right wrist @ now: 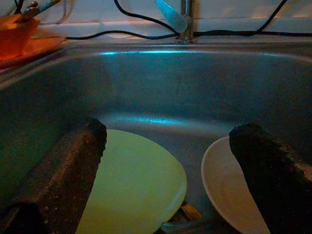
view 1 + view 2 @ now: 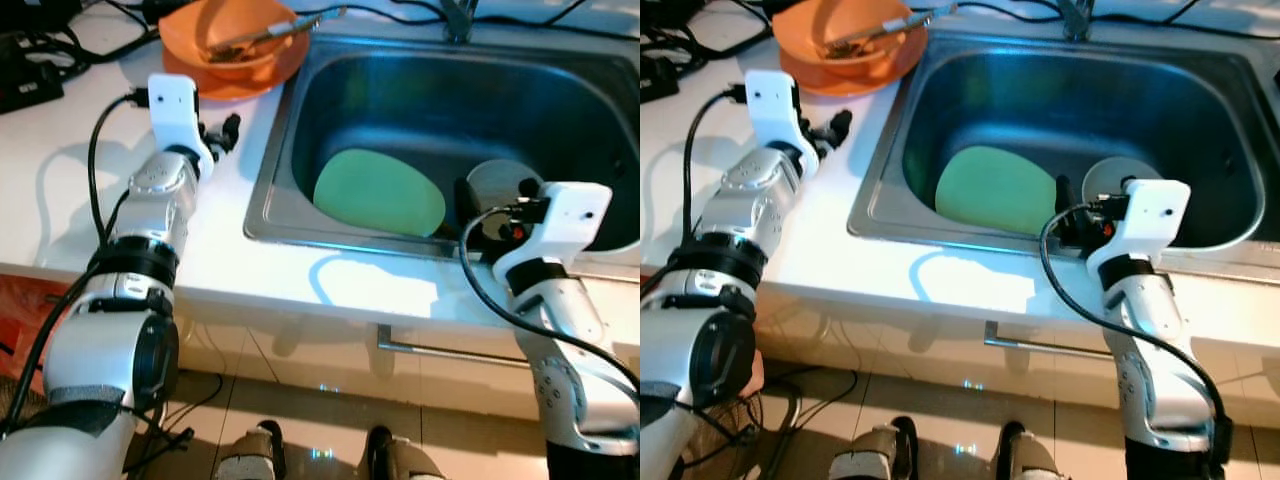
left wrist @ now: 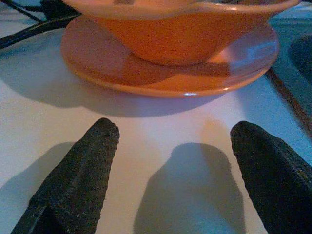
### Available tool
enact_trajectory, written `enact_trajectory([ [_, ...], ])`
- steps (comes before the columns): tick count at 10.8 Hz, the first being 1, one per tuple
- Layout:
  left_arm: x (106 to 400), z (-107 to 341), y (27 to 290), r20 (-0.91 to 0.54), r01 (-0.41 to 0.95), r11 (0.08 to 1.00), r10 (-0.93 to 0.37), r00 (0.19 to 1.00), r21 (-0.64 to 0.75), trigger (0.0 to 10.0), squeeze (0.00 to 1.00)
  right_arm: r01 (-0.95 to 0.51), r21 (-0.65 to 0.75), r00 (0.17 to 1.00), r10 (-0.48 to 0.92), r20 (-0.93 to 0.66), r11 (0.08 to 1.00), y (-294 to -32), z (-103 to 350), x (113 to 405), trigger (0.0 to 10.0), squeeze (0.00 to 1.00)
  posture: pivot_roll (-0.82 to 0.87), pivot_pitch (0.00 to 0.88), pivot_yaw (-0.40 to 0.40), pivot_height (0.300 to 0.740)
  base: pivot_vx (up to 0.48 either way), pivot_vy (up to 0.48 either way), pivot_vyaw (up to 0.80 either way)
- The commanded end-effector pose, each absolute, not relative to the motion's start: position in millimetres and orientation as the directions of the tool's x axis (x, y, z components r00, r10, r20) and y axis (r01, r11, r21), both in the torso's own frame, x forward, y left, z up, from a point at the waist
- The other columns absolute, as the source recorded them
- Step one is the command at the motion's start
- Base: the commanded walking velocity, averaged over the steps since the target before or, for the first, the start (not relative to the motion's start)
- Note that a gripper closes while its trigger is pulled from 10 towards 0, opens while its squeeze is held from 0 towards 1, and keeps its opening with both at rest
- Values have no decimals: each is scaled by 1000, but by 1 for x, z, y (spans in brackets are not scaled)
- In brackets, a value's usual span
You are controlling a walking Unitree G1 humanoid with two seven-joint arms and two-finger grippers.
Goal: Kitchen organization
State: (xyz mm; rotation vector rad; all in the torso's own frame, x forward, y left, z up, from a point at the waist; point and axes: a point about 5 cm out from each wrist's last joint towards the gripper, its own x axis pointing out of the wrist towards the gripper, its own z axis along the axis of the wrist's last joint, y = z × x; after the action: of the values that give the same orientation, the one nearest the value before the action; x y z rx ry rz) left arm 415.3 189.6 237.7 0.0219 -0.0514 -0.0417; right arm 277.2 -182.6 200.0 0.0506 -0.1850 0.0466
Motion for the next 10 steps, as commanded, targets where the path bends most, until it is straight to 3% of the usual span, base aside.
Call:
enact_trajectory([
  [1, 417, 241, 190, 63, 33, 999, -34, 997, 11, 10000, 0, -43, 43, 990, 37, 133, 998, -185, 191, 273, 10000, 0, -47, 294, 43, 740, 0, 0, 0],
  [6, 399, 249, 189, 275, -17, 999, 26, 961, -36, 10000, 0, -65, 32, 983, 58, 173, 997, -178, 200, 280, 10000, 0, -10, 245, 34, 740, 0, 0, 0],
  [8, 370, 255, 187, 417, -34, 999, 35, 908, -8, 10000, 0, -108, 59, 935, 82, 344, 992, -174, 232, 281, 10000, 0, 19, 211, 23, 740, 0, 0, 0],
  [10, 358, 258, 186, 433, -35, 999, 24, 901, 18, 10000, 0, -168, 89, 905, 118, 409, 982, -167, 249, 277, 10000, 0, 39, 186, 22, 740, 0, 0, 0],
])
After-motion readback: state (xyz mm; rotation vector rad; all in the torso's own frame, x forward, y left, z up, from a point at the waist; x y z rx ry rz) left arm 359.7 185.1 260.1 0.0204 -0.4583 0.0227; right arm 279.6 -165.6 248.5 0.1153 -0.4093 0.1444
